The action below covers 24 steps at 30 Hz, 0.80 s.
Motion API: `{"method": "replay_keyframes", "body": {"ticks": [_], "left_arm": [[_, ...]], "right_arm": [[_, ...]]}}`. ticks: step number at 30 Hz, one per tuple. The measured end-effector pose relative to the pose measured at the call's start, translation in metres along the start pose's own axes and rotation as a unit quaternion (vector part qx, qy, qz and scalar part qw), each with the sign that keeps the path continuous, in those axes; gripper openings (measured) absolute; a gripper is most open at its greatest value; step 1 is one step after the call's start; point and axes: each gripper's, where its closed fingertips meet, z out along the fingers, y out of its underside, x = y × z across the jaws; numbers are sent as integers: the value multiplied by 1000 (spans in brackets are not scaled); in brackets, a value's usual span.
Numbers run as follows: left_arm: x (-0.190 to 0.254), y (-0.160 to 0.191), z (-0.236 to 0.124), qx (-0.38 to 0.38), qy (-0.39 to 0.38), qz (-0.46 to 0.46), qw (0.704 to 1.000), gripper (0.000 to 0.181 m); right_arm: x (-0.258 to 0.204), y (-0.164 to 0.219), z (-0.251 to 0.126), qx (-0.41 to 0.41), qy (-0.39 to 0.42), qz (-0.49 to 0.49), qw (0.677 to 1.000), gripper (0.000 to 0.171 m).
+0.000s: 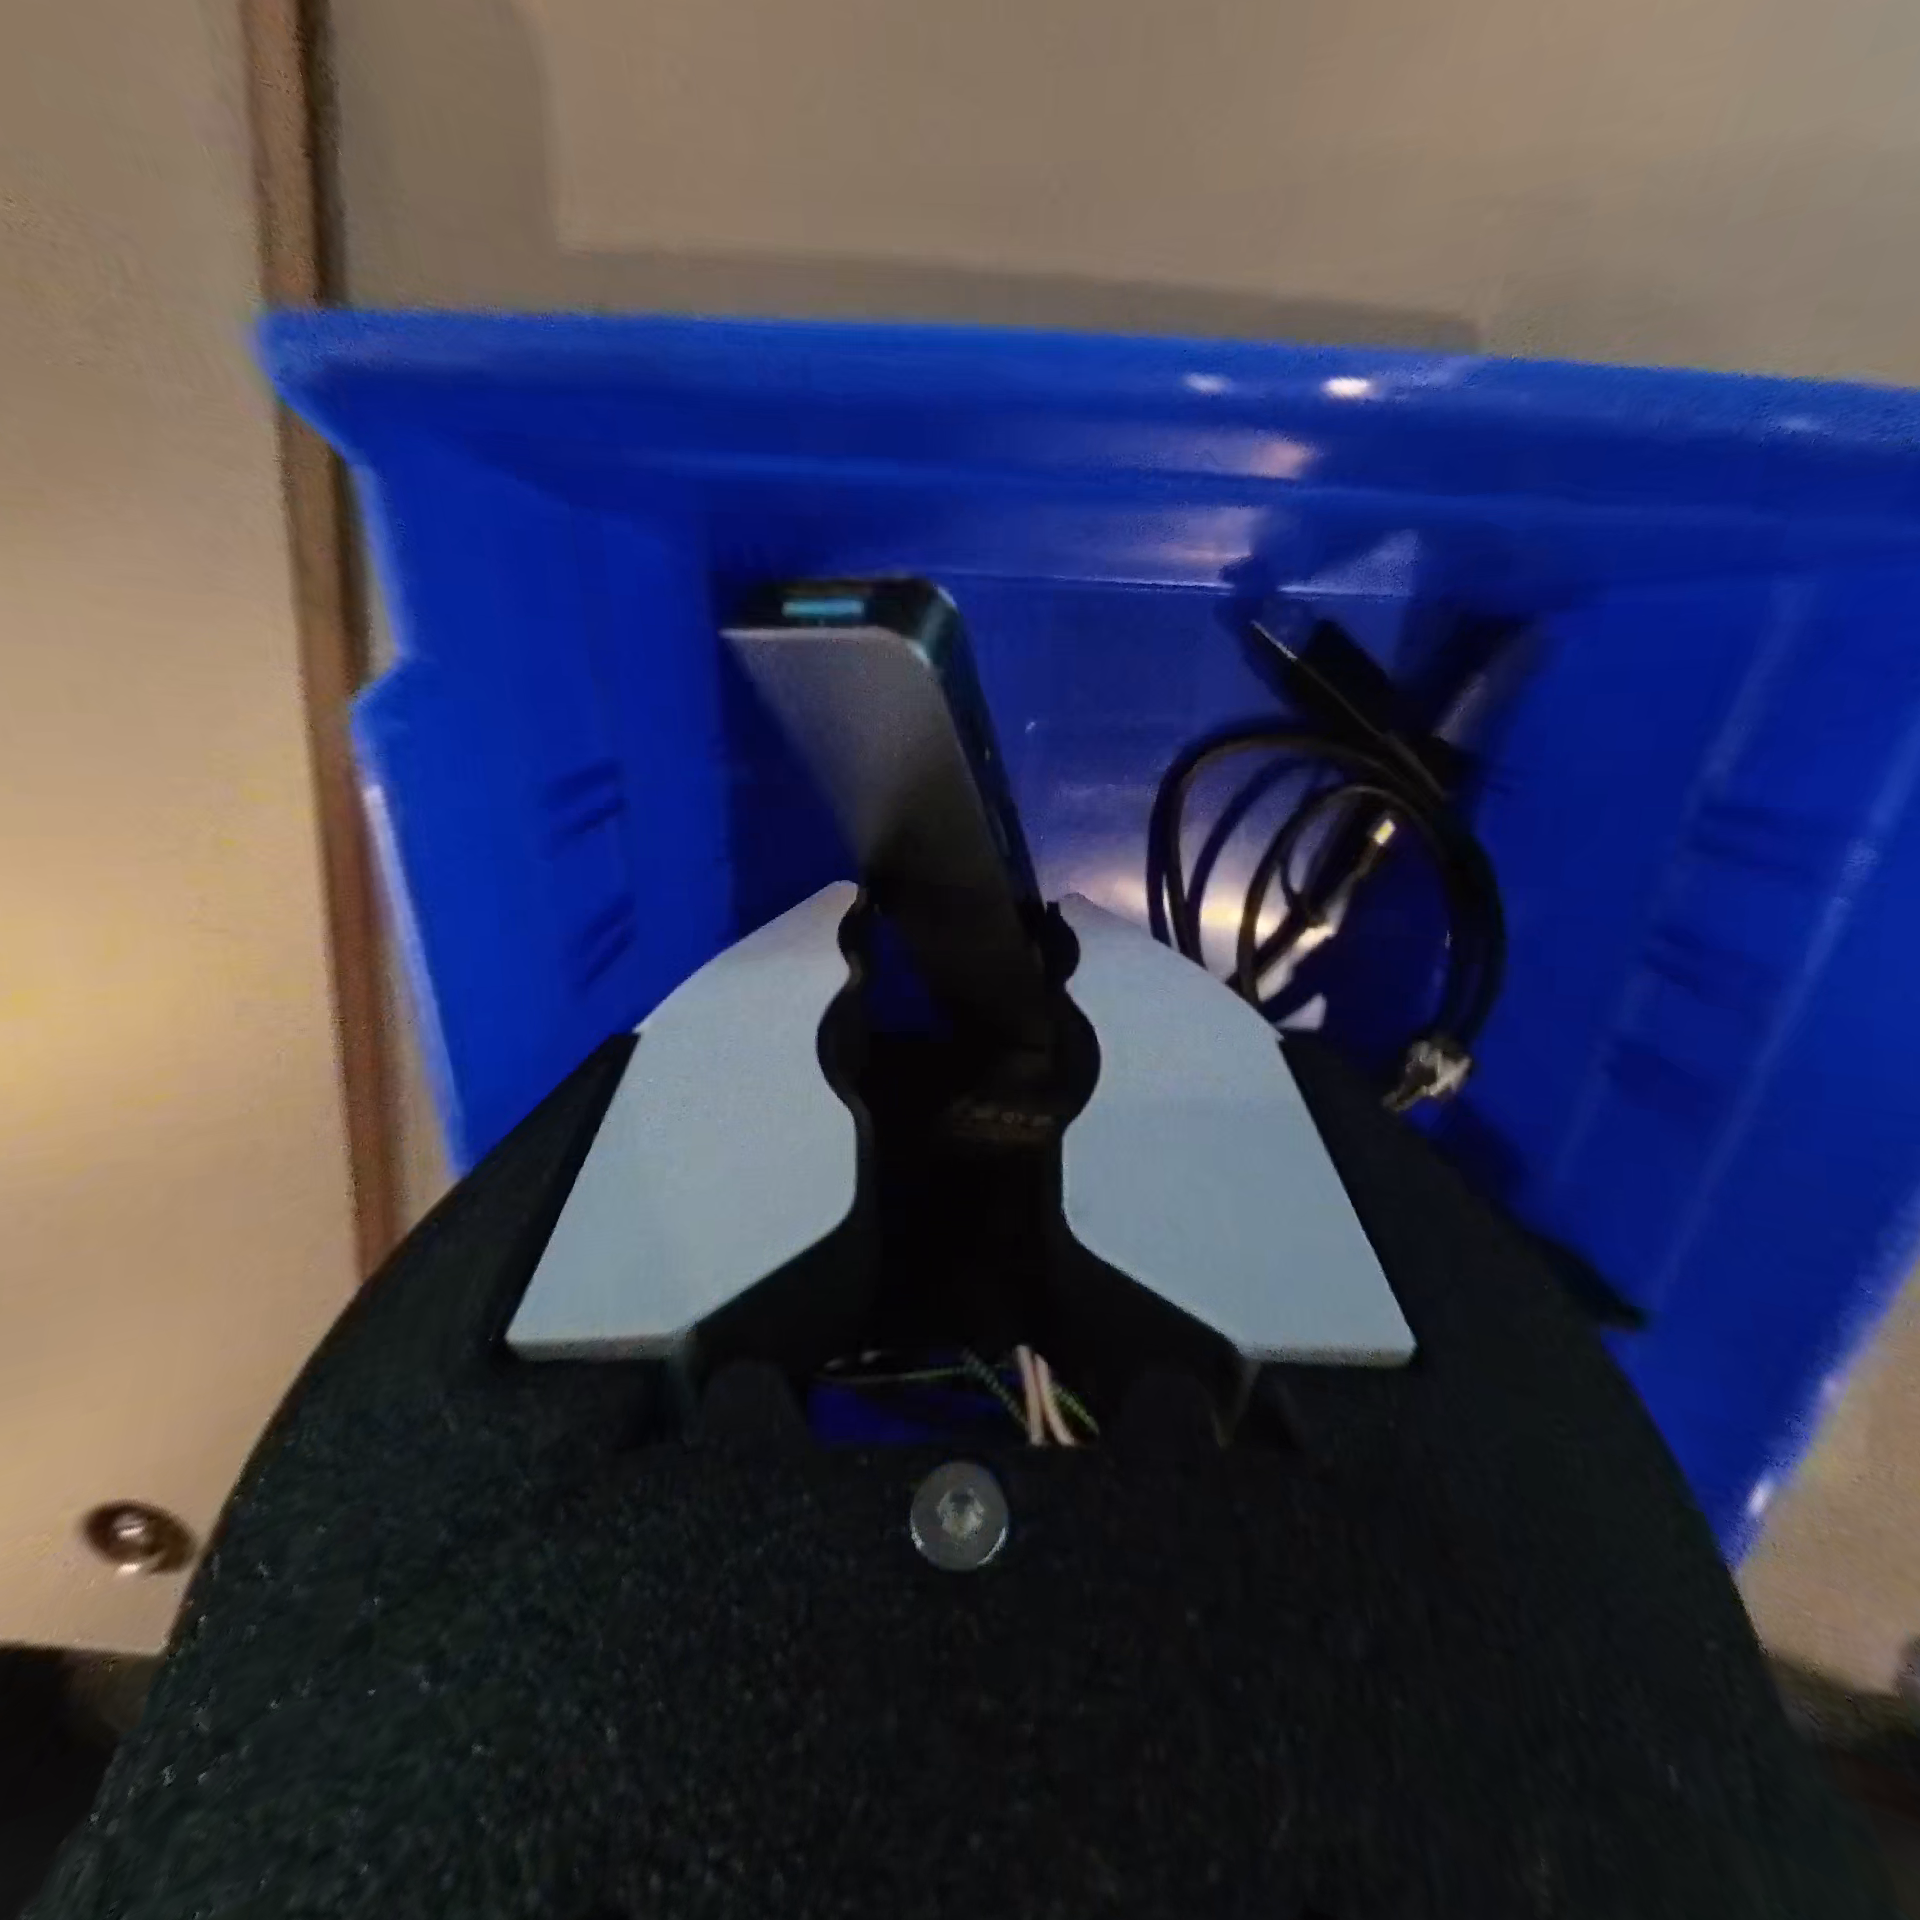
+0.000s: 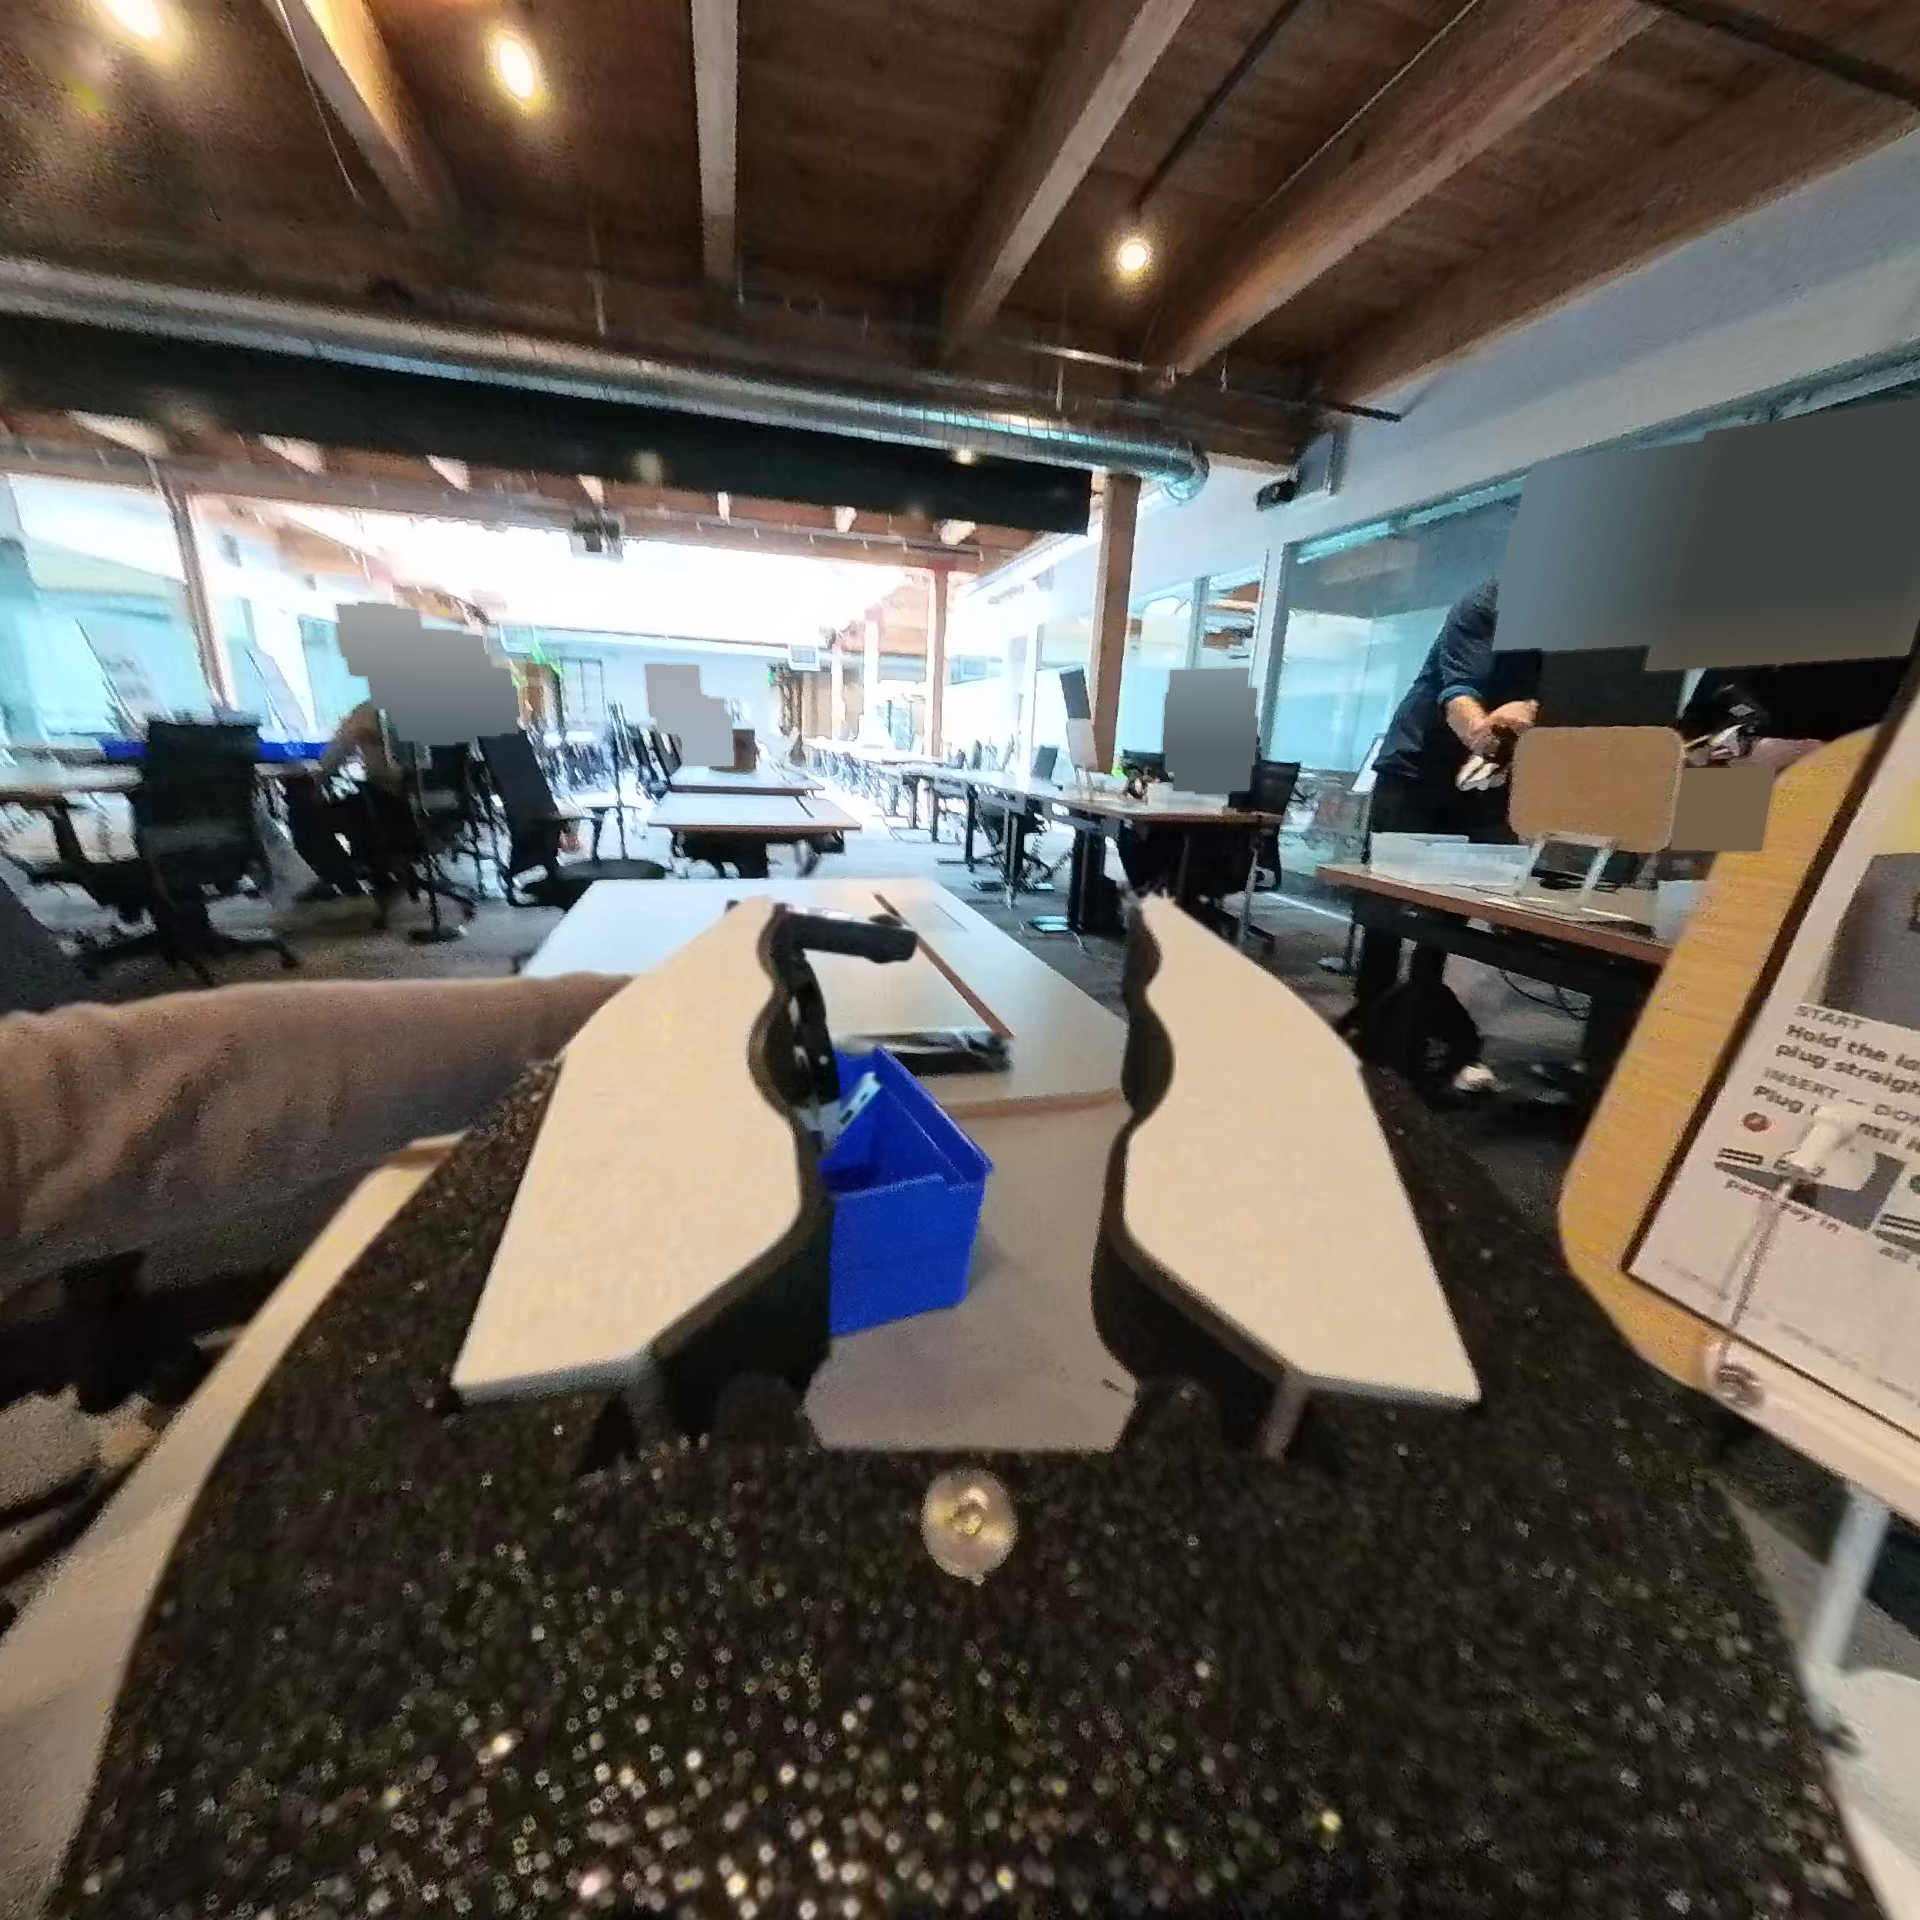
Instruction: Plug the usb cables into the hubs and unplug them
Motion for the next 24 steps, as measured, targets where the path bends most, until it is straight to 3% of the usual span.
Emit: {"method": "replay_keyframes", "body": {"ticks": [3, 5, 14, 19, 24], "left_arm": [[-2, -4, -33, 46, -20, 48, 998, 29], [-1, -8, -57, 95, -31, 79, 992, 12], [18, -3, -122, 200, -30, 155, 967, 12], [36, -3, -171, 291, -56, 216, 930, 12], [61, -3, -246, 401, -82, 255, 876, 10]], "right_arm": [[-1, -10, -7, 36, -15, 34, 999, 60], [-3, -15, -9, 50, -25, 45, 997, 60], [-10, -10, -4, 30, -30, 36, 998, 60], [-16, -6, 2, 24, -50, 34, 998, 57], [-23, 0, 11, 17, -69, 39, 997, 59]]}}
